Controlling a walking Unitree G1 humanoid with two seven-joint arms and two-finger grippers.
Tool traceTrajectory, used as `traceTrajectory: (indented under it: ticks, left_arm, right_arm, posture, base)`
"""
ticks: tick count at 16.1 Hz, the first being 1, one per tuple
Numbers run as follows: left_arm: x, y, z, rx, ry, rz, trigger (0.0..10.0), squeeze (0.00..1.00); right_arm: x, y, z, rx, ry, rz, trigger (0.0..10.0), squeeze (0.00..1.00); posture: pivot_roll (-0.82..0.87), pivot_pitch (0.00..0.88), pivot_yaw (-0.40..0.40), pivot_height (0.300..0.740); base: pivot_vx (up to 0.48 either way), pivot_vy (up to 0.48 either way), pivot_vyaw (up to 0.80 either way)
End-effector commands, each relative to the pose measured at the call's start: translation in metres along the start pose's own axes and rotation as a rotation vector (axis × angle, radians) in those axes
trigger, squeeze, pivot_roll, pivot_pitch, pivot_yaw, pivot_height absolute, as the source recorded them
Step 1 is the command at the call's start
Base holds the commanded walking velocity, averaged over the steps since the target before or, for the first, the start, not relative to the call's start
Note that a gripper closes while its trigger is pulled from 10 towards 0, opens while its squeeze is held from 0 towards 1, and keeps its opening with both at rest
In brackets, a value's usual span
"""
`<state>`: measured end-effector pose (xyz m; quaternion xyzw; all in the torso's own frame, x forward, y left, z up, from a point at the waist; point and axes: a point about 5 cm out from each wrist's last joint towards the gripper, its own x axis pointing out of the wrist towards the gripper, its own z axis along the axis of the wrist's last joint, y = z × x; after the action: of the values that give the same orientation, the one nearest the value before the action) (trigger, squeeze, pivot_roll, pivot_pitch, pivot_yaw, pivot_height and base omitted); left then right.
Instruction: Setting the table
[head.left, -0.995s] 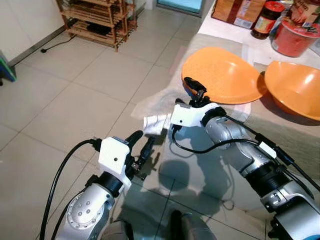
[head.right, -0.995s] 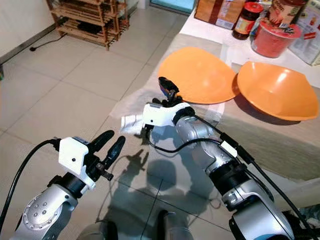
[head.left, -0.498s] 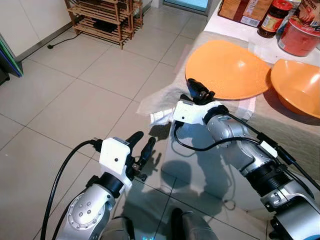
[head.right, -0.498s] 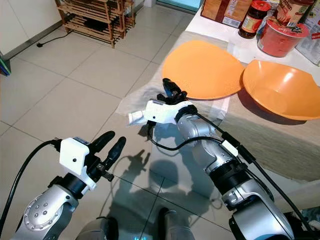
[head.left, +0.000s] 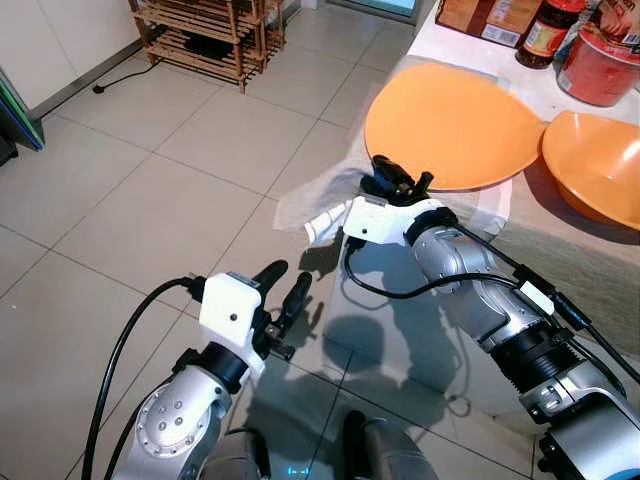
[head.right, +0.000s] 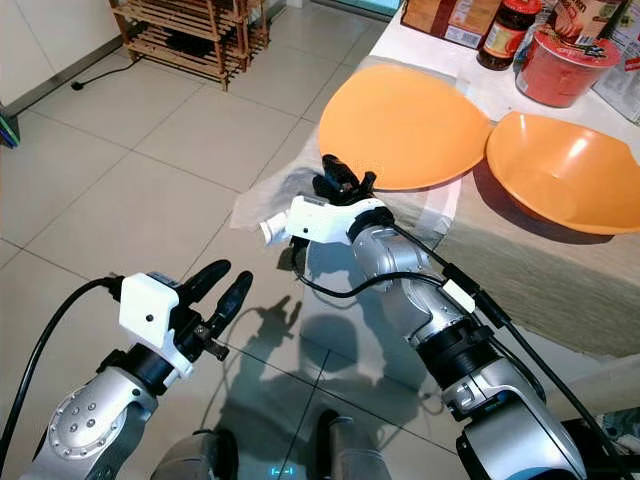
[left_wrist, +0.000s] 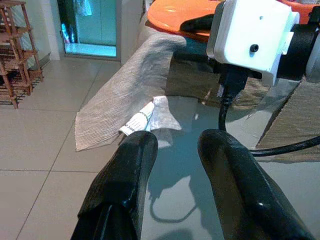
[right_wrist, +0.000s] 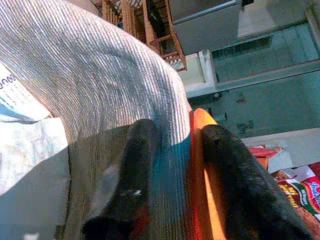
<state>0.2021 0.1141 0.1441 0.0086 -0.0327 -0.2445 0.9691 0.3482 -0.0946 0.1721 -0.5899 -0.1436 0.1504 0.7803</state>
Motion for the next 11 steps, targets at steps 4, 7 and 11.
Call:
traceTrajectory:
  ticks: [4,7,11]
  left_arm:
    - [0.001,-0.003,0.003,0.009,-0.007,-0.014,10.0,0.0]
    - [0.001,-0.002,0.003,0.011,-0.006,-0.015,10.0,0.0]
    - [0.001,-0.004,0.002,0.01,-0.005,-0.022,10.0,0.0]
  right_arm:
    - [0.002,-0.034,-0.005,0.01,0.002,-0.173,0.0,0.0]
    - [0.003,-0.043,0.001,0.042,-0.031,-0.211,1.8,0.0]
    - [-0.001,-0.011,0.006,0.278,-0.067,0.031,10.0,1.0]
  posture:
    - [-0.02,0.203,-0.038,0.74]
    - [-0.01,0.202,-0.039,0.74]
    - [-0.02,0.2,-0.039,0.74]
  base:
    - [0.0,0.0,0.0]
    - [0.0,0.0,0.0]
    - [0.0,0.0,0.0]
